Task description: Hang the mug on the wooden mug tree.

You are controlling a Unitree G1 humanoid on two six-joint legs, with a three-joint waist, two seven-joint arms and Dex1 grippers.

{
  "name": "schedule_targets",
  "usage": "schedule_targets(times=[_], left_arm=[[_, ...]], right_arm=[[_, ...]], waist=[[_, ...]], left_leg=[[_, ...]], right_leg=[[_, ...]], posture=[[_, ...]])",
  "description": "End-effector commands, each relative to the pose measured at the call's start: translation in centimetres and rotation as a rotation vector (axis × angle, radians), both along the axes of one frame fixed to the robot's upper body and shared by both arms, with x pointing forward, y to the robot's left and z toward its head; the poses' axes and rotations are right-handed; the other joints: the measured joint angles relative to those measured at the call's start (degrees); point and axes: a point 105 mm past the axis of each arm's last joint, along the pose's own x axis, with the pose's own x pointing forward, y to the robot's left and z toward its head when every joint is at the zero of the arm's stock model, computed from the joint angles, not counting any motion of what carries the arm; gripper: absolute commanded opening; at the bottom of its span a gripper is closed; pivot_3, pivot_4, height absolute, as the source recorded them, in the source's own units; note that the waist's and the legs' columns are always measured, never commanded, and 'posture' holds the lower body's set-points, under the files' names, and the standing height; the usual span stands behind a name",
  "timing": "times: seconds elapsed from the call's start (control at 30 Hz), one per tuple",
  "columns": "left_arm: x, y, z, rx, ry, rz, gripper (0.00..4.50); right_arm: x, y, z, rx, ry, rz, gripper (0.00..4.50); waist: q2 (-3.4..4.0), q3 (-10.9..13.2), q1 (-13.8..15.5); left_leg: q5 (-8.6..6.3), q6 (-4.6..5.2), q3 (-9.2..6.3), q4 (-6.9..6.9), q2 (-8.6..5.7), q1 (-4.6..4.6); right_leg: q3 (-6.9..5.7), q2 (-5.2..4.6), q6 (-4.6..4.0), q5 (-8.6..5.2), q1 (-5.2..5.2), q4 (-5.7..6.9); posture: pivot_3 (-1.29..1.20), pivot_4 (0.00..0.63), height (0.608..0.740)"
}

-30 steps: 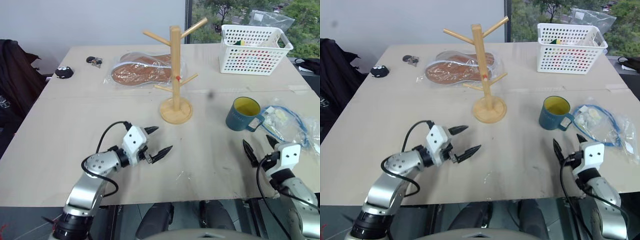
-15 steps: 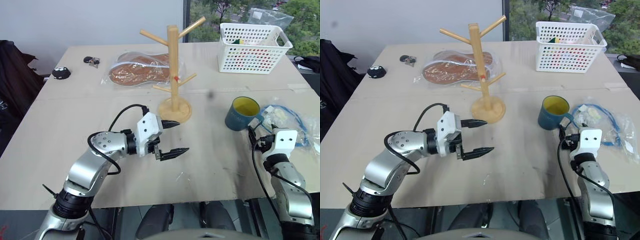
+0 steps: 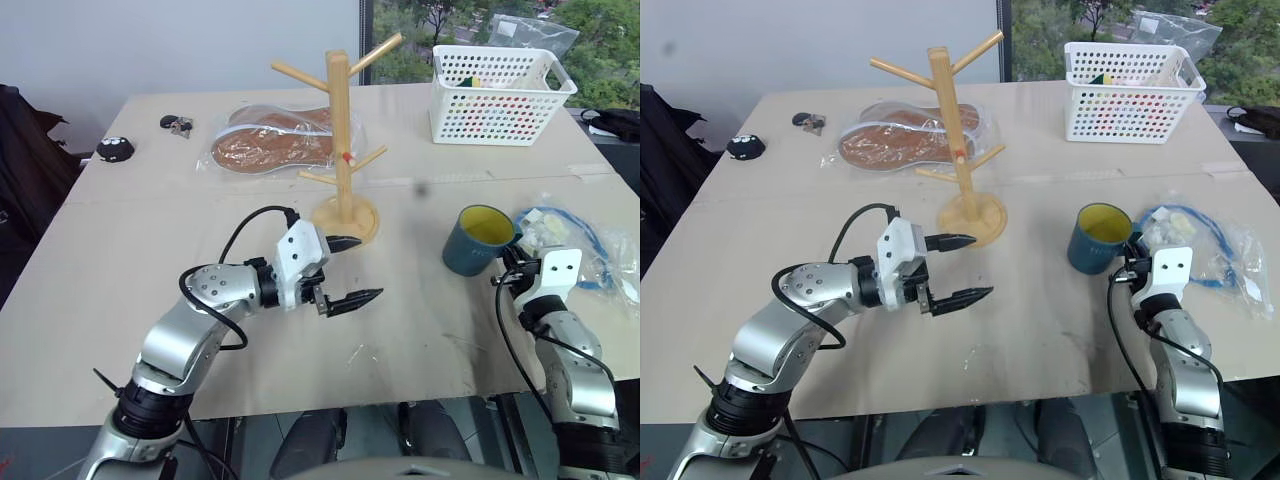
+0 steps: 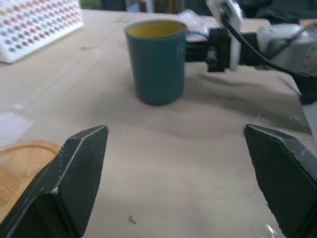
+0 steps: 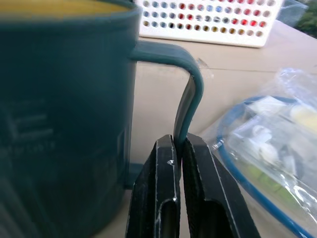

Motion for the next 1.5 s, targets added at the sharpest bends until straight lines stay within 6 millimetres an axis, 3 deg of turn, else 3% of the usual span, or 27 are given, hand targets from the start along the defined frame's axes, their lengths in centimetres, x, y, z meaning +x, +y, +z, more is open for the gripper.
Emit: schedule_targets(times=[0.03,0.1,0.27,0.47,0.6,0.83,1.13,1.47,1.5], left_arm=[[0.0,0.7,1.5,-0.125,-0.054,0.075,4.50],[-0.1,1.3,1.7,-0.180,-0.070,0.106,4.50],[-0.3,4.9,1.5,-0.394,-0.110,0.260,4.50],[-0.9,6.9,1.0,-0.445,-0.136,0.297,4.50],[-1.0,7.9,1.2,-0.459,-0.164,0.300,4.50],[-1.0,8.3,2.4,-0.503,-0.225,0.268,4.50],[-1.0,7.9,3.2,-0.551,-0.262,0.245,4.50],[-1.1,7.8,2.7,-0.556,-0.254,0.245,4.50],[-1.0,7.8,2.7,-0.555,-0.254,0.245,4.50]], right_arm=[[0.2,0.8,2.7,-0.053,-0.057,0.119,0.11],[0.3,1.7,3.6,-0.098,-0.051,0.201,0.11],[0.7,6.2,8.7,-0.334,-0.018,0.498,0.11],[0.5,11.6,13.9,-0.423,-0.017,0.683,0.11],[-0.3,14.5,15.9,-0.450,-0.014,0.776,0.11],[-0.2,16.8,17.3,-0.491,0.033,0.787,0.11],[1.3,17.5,17.9,-0.508,0.064,0.720,0.11],[1.8,19.0,18.9,-0.505,0.027,0.706,0.11],[1.9,18.9,19.0,-0.504,0.028,0.700,0.34]], waist=[[-0.01,0.0,-0.1],[0.05,0.0,-0.1],[0.21,0.1,-0.4],[0.10,0.1,1.1],[0.09,0.1,1.6],[0.03,0.1,1.4],[0.04,0.1,1.3],[0.04,0.1,0.6],[0.04,0.1,0.4]], left_leg=[[0.00,0.00,0.02,0.00,0.00,0.00],[0.00,0.00,-0.02,0.00,0.03,0.00],[0.00,0.01,0.17,0.01,0.05,0.00],[-0.05,0.09,-0.16,0.04,0.15,-0.16],[-0.04,0.07,-0.12,0.11,0.10,-0.38],[-0.06,0.11,-0.11,0.19,0.05,-1.19],[-0.06,0.11,-0.07,0.19,0.06,-1.20],[-0.06,0.11,-0.06,0.19,0.06,-1.20],[-0.06,0.10,-0.06,0.19,0.06,-1.19]], right_leg=[[0.02,0.00,0.00,0.00,0.00,0.00],[-0.02,0.01,-0.01,0.00,-0.01,0.00],[0.15,0.00,-0.01,0.02,-0.04,-0.05],[-0.32,0.00,-0.13,0.08,0.02,-0.18],[-0.30,-0.03,-0.14,0.12,-0.06,-0.44],[-0.32,-0.10,-0.15,0.21,-0.91,-0.39],[-0.27,-0.07,-0.13,0.27,-0.94,-0.38],[-0.25,-0.06,-0.12,0.29,-0.96,-0.36],[-0.25,-0.05,-0.12,0.29,-0.96,-0.36]], posture=[[0.00,0.150,0.740],[0.00,0.150,0.740],[0.00,0.150,0.740],[0.00,0.150,0.740],[0.00,0.150,0.740],[0.00,0.150,0.740],[0.00,0.150,0.740],[0.00,0.150,0.740],[0.00,0.150,0.740]])
